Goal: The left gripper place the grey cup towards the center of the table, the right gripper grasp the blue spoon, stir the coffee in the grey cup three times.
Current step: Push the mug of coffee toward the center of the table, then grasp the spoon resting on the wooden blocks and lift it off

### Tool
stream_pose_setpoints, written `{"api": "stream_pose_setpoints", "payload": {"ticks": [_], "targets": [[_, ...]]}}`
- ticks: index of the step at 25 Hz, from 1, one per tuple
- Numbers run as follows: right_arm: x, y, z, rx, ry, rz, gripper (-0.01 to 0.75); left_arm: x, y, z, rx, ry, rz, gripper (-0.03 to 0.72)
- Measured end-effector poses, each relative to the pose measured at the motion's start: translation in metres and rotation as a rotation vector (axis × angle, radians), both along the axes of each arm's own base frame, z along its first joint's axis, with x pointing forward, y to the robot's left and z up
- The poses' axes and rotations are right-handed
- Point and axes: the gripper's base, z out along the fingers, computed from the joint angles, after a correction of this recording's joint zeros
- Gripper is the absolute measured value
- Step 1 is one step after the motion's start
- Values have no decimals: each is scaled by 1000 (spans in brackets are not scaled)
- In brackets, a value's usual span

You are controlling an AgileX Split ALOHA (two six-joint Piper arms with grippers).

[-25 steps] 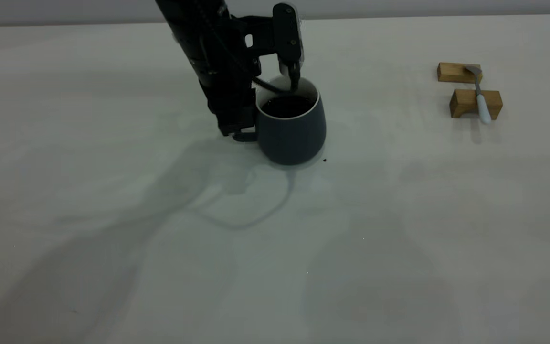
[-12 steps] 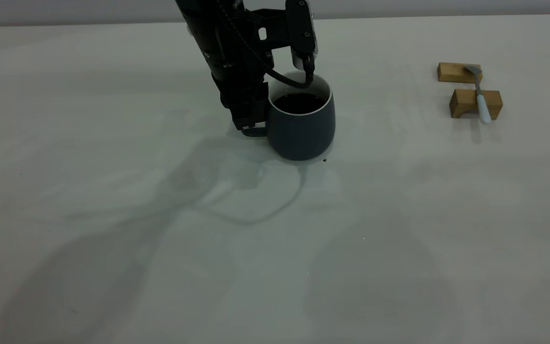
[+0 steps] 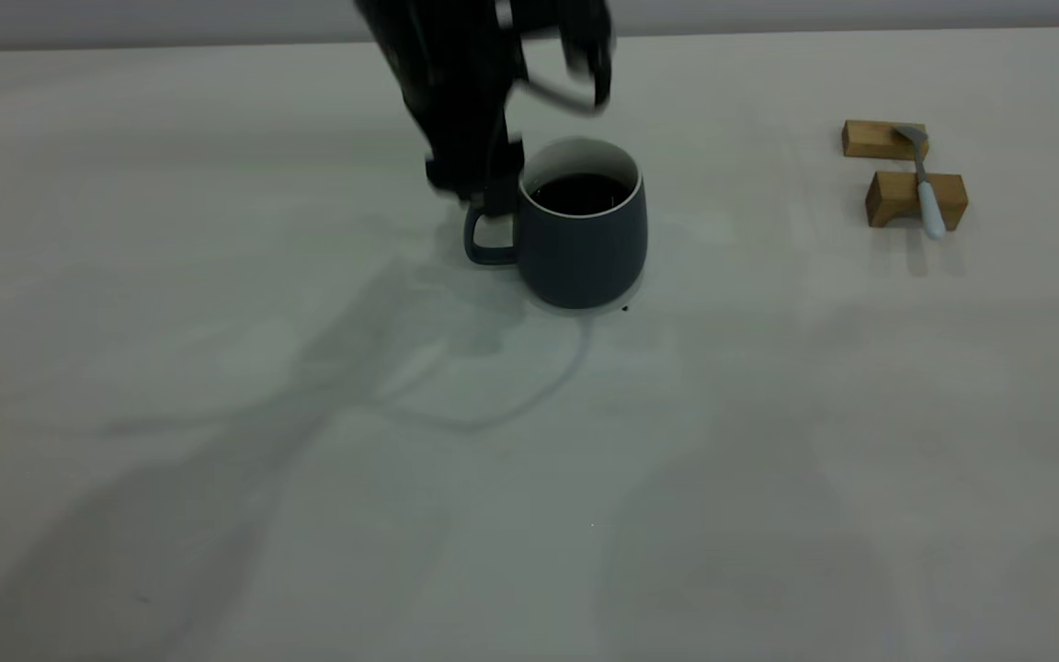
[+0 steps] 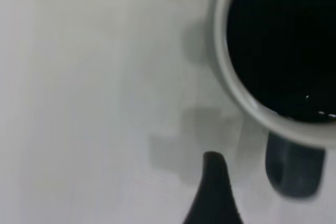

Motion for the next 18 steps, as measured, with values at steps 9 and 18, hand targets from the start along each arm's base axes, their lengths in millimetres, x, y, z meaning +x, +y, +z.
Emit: {"api": "stream_pose_setpoints", "payload": {"ticks": [9, 18], "targets": [[0, 0, 0, 0, 0, 0, 238, -37, 23, 145, -79, 87, 320, 482], [0, 0, 0, 0, 0, 0, 238, -94, 58, 234, -62, 182, 530, 319]]}}
